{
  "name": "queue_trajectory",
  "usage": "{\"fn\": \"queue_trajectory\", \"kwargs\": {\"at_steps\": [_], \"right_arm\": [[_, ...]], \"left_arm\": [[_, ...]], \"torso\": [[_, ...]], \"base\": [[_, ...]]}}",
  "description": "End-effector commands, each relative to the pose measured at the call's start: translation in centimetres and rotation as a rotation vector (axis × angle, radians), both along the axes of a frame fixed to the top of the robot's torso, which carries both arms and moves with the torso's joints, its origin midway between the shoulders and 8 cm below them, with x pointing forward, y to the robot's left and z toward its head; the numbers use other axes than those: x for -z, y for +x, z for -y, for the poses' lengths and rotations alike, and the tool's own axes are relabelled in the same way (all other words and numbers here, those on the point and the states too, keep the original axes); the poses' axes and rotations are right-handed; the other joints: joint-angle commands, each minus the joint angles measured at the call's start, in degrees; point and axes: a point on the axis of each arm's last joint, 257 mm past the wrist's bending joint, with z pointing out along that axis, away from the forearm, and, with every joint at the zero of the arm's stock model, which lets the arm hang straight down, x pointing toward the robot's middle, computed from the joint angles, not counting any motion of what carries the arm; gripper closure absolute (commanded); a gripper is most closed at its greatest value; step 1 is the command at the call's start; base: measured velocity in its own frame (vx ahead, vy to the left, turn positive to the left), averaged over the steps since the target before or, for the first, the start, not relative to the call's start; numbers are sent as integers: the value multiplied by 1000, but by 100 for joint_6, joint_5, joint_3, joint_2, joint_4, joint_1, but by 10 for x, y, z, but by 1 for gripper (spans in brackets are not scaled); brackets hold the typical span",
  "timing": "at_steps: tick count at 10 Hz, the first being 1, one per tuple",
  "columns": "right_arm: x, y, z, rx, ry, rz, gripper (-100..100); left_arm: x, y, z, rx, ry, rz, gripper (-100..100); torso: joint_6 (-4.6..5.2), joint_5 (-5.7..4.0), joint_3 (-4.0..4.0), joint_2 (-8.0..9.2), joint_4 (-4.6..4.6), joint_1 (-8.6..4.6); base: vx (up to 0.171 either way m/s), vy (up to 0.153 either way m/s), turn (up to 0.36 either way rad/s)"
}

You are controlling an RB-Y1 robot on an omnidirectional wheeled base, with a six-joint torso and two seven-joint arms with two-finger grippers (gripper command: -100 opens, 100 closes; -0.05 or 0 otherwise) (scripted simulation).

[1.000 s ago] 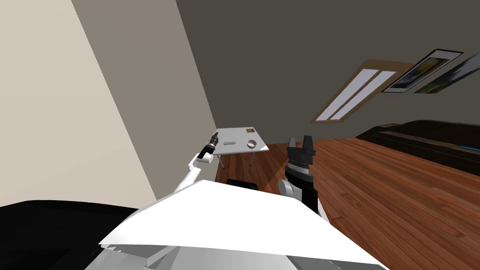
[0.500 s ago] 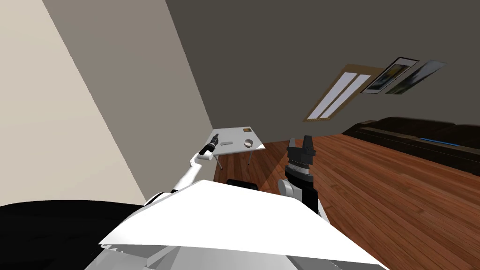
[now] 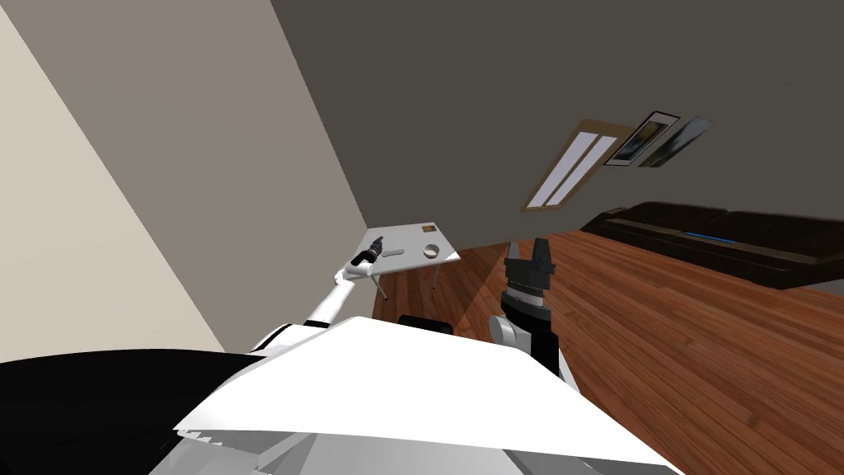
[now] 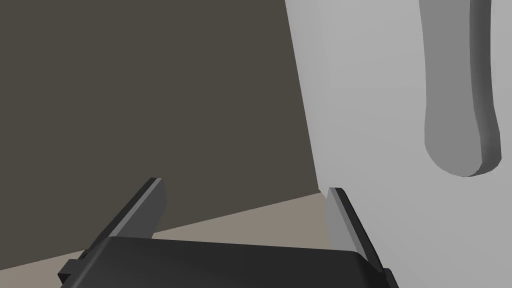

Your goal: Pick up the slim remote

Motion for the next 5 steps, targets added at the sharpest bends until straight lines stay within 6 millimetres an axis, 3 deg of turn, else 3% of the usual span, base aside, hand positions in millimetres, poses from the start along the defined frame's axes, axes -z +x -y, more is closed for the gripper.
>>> {"fn": "queue_trajectory", "kwargs": {"at_steps": [1,2,4,5], "right_arm": [[0,0,0,0,0,0,0],[0,0,0,0,0,0,0],[0,0,0,0,0,0,0],[0,0,0,0,0,0,0]], "left_arm": [[14,-3,-6,-14,-5,-49,-100],[18,4,-21,-37,-17,-82,-100],[32,0,-25,-49,-21,-131,-100],[34,6,-39,-73,-36,-165,-100]], "torso": [[0,0,0,0,0,0],[-2,1,1,1,0,6],[0,0,0,0,0,3],[-2,1,1,1,0,7]], "base": [[-2,-10,39],[-5,-24,-202],[0,-11,-46],[4,-21,-201]]}}
